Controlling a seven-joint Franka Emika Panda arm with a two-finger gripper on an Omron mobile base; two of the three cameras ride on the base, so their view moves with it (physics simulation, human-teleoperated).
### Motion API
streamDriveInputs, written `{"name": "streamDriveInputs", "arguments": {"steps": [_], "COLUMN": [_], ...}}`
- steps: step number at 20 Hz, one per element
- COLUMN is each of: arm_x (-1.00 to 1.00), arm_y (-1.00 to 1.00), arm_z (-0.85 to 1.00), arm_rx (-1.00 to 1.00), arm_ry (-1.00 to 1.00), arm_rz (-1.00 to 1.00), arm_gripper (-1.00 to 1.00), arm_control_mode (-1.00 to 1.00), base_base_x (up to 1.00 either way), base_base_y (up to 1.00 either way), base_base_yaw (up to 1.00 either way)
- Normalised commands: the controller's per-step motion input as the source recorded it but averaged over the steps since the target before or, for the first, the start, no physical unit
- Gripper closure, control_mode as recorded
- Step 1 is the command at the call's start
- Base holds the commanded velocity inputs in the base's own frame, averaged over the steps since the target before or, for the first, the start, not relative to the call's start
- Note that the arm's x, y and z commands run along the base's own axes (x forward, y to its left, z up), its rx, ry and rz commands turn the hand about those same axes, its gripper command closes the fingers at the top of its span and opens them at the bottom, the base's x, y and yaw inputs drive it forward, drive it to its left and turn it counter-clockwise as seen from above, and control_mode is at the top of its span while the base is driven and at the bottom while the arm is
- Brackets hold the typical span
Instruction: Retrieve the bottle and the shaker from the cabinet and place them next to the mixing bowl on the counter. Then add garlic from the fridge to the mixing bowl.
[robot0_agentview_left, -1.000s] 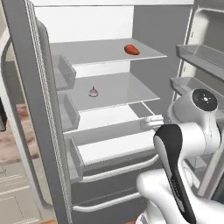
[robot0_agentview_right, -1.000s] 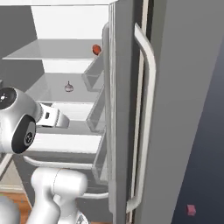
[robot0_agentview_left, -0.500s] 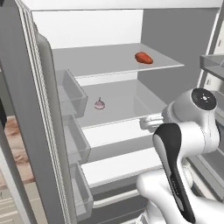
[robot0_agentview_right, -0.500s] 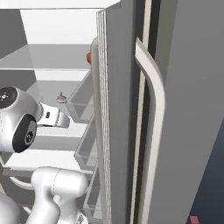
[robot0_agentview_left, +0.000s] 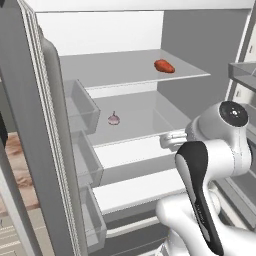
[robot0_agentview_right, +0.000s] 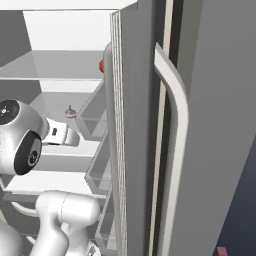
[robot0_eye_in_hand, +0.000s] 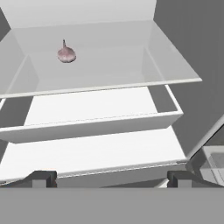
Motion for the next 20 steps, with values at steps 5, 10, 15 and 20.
{"name": "streamDriveInputs", "arguments": {"steps": [5, 10, 15, 20], "arm_x": [0.12, 0.13, 0.07, 0.47], "arm_y": [0.22, 0.48, 0.48, 0.37], "arm_z": [0.0, 0.21, 0.4, 0.02], "arm_rx": [0.03, -0.04, -0.26, -0.14], "arm_ry": [-0.1, -0.01, 0.3, 0.28], "arm_rz": [0.16, 0.25, 0.0, -0.04], "arm_gripper": [-1.0, -1.0, -1.0, -1.0], "arm_control_mode": [-1.0, -1.0, -1.0, -1.0], "base_base_x": [0.0, 0.0, 0.0, 0.0], "base_base_y": [0.03, 0.0, 0.0, 0.0], "base_base_yaw": [0.0, 0.0, 0.0, 0.0]}}
